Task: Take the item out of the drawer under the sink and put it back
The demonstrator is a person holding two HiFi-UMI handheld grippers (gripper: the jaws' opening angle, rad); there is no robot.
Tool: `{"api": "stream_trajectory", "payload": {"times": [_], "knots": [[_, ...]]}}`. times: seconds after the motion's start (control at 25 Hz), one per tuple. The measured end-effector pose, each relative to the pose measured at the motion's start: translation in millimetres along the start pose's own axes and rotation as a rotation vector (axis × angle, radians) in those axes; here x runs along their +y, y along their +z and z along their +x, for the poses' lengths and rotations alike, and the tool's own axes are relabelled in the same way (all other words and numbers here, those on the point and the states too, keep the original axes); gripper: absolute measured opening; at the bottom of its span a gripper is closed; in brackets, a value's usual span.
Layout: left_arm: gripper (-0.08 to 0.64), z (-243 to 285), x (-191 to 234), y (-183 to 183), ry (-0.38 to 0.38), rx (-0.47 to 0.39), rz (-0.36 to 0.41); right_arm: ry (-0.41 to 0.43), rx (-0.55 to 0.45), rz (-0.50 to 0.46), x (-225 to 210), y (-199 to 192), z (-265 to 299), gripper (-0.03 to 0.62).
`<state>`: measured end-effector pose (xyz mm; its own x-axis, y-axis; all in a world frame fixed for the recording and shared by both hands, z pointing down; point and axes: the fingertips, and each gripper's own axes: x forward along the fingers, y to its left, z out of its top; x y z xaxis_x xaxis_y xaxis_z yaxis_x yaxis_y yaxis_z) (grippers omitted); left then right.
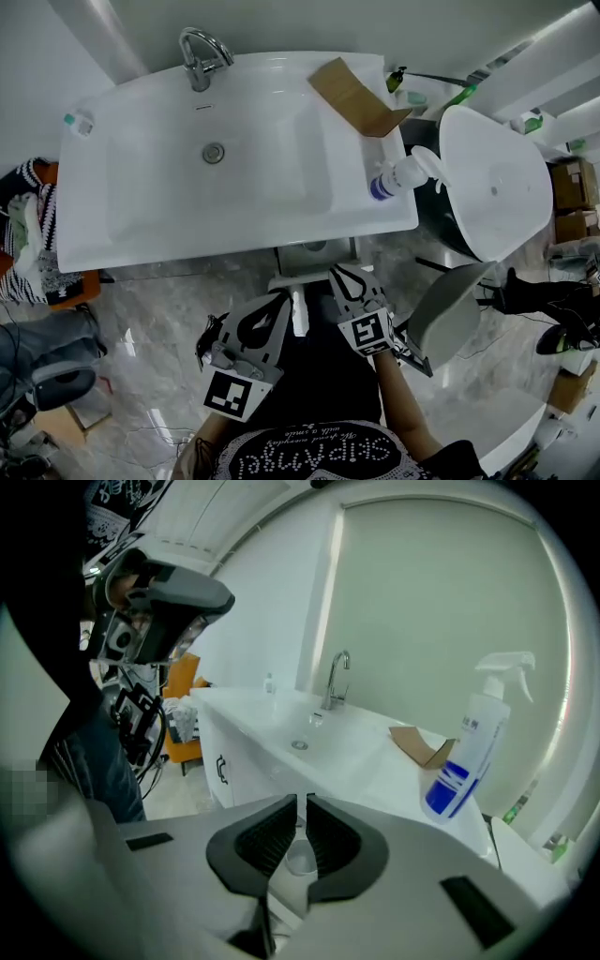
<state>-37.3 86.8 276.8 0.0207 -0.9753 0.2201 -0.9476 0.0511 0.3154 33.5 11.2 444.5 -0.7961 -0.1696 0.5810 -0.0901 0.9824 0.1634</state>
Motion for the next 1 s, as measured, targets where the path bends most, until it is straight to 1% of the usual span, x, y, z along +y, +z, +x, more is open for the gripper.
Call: {"api": "stream_trajectory", "payload": {"times": [0.12, 0.24, 0.32, 0.6, 0.8, 1.0], "knots": [[0.000, 4, 4, -1, 0.006, 0.013, -0.007, 0.018, 0.048, -0.025, -3, -20, 15, 0.023], [0.000, 7, 9, -2, 0.025, 0.018, -0.019, 0.051, 0.090, -0.086, -2, -37, 28, 0.023], [0.000, 8, 11, -3, 0.037, 0.023, -0.028, 0.077, 0.111, -0.116, -1, -44, 36, 0.023], [0.000, 15, 17, -8, 0.067, 0.046, -0.051, 0.142, 0.168, -0.174, -1, -64, 64, 0.025], [0.000, 21, 20, -12, 0.081, 0.069, -0.075, 0.204, 0.242, -0.274, 2, -84, 82, 0.047], [0.000, 27, 18, -13, 0.099, 0.066, -0.086, 0.254, 0.282, -0.361, 4, -102, 93, 0.051]]}}
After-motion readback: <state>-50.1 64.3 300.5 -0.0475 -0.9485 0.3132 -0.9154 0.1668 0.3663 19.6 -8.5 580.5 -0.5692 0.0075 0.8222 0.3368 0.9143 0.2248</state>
